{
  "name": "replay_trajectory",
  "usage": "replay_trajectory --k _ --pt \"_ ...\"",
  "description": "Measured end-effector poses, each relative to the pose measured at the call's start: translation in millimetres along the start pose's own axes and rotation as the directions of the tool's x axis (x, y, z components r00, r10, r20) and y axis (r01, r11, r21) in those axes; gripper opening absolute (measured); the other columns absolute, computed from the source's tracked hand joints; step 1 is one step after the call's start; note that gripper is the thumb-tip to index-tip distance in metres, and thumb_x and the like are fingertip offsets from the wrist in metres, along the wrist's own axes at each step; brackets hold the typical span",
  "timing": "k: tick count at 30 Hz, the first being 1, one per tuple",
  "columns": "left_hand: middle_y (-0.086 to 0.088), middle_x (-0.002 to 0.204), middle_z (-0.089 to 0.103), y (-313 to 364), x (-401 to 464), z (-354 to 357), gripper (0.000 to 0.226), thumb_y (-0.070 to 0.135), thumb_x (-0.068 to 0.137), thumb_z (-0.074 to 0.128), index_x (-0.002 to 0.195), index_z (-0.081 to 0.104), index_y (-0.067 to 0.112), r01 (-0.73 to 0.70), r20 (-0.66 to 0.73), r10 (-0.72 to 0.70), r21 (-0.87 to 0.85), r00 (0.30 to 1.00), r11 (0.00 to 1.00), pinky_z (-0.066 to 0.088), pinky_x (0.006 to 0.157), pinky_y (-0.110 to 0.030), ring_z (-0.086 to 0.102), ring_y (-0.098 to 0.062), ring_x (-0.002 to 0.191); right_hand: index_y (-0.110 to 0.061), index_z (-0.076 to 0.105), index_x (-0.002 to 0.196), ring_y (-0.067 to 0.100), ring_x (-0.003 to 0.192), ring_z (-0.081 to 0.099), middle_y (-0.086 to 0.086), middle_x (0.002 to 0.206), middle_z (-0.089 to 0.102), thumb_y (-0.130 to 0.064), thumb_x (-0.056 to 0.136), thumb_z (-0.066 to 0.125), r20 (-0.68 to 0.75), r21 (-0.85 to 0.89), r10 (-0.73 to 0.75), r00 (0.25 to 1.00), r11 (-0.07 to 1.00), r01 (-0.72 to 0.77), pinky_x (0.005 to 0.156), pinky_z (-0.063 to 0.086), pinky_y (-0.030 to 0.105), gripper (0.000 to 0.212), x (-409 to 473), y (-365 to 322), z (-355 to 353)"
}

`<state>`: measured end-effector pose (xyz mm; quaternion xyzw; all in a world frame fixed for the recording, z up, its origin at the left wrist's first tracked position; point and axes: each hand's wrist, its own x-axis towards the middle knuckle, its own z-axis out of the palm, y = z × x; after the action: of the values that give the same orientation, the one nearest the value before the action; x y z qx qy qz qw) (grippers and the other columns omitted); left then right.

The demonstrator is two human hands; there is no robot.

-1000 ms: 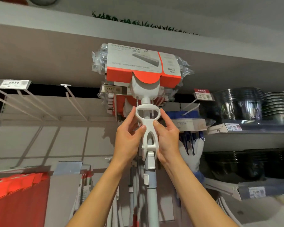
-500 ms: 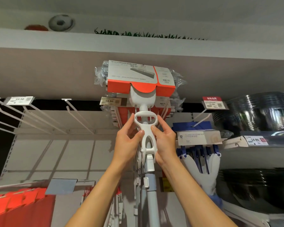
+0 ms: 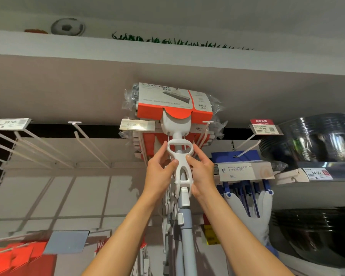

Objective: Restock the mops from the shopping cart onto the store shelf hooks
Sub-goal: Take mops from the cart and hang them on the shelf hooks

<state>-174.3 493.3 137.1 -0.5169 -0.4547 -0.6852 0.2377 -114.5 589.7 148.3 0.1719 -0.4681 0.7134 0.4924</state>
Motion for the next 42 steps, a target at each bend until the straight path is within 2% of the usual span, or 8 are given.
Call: replay_trajectory --k 5,9,12,16,26,32,38,42 --pt "0.006 0.134 0.063 -12.4 -3.5 0.3 0.063 -0.007 0.093 0.061 0.148 0.046 0.019 0.026 0.017 -0.026 -0.015 1.000 1.000 0.052 0.087 -0.014 0.062 0.005 0.114 -0.022 0.069 0.124 0.036 0.097 0.073 0.015 0.117 0.072 0.006 0.094 0.059 -0.034 -0.016 0.003 0.999 1.000 -0.004 0.078 0.061 0.045 0.042 4.9 16.1 -7.3" --pt "0.022 0.120 0.061 -23.6 -6.6 0.4 0.064 -0.010 0.093 0.059 0.146 0.045 0.022 0.053 0.013 -0.052 -0.022 0.999 0.998 0.050 0.084 -0.010 0.061 0.016 0.106 -0.023 0.070 0.119 0.034 0.093 0.074 0.015 0.112 0.073 0.009 0.093 0.059 -0.045 -0.044 -0.005 0.999 0.999 0.003 0.075 0.062 0.043 0.043 6.6 23.9 -11.6" --pt "0.011 0.129 0.062 -30.6 -10.5 0.8 0.066 -0.010 0.093 0.059 0.149 0.043 0.021 0.075 0.013 -0.075 -0.035 0.997 0.997 0.052 0.089 -0.014 0.059 0.015 0.109 -0.021 0.068 0.122 0.032 0.090 0.074 0.012 0.107 0.075 0.011 0.092 0.058 -0.062 -0.066 -0.013 0.998 0.998 0.009 0.074 0.062 0.041 0.045 4.9 28.7 -16.9" --pt "0.015 0.122 0.063 -34.8 -13.7 -0.2 0.066 -0.014 0.091 0.056 0.131 0.046 0.038 0.077 -0.001 -0.077 -0.012 0.997 0.997 0.051 0.081 -0.011 0.062 0.015 0.103 -0.014 0.065 0.130 0.026 0.085 0.075 0.009 0.105 0.074 0.013 0.092 0.056 -0.068 -0.055 -0.008 0.998 0.998 0.004 0.068 0.062 0.035 0.047 2.1 35.4 -19.8" --pt "0.010 0.128 0.063 -41.9 -16.2 -1.7 0.067 -0.011 0.092 0.058 0.149 0.044 0.021 0.095 0.006 -0.095 -0.008 0.995 0.995 0.051 0.083 -0.011 0.062 0.012 0.108 -0.015 0.062 0.134 0.027 0.091 0.074 0.009 0.110 0.073 0.012 0.093 0.055 -0.059 -0.060 0.004 0.998 0.998 -0.008 0.069 0.062 0.035 0.049 -1.4 39.2 -21.1" --pt "-0.004 0.139 0.061 -42.5 -12.1 -2.8 0.065 -0.009 0.092 0.060 0.150 0.043 0.015 0.095 -0.003 -0.095 -0.002 0.995 0.995 0.054 0.090 -0.018 0.062 -0.010 0.121 -0.016 0.063 0.131 0.029 0.090 0.074 0.013 0.112 0.073 0.010 0.092 0.060 -0.053 -0.053 0.011 0.999 0.999 -0.014 0.072 0.062 0.037 0.047 0.0 39.4 -21.1" --pt "-0.002 0.139 0.061 -50.3 -8.1 -2.2 0.064 -0.006 0.093 0.060 0.152 0.043 0.015 0.117 -0.010 -0.117 -0.003 0.993 0.993 0.057 0.090 -0.024 0.064 -0.007 0.117 -0.023 0.069 0.119 0.033 0.093 0.074 0.016 0.113 0.073 0.010 0.090 0.063 -0.070 -0.075 0.033 0.997 0.996 -0.038 0.080 0.062 0.046 0.043 3.5 41.5 -22.1" --pt "-0.002 0.137 0.063 -55.4 -10.1 -3.2 0.064 -0.007 0.093 0.060 0.151 0.045 0.016 0.157 -0.008 -0.157 -0.016 0.988 0.988 0.057 0.096 -0.037 0.065 -0.009 0.116 -0.017 0.065 0.129 0.033 0.097 0.073 0.017 0.117 0.071 0.010 0.091 0.061 -0.092 -0.102 0.036 0.995 0.994 -0.046 0.080 0.062 0.044 0.047 2.1 45.3 -22.1"
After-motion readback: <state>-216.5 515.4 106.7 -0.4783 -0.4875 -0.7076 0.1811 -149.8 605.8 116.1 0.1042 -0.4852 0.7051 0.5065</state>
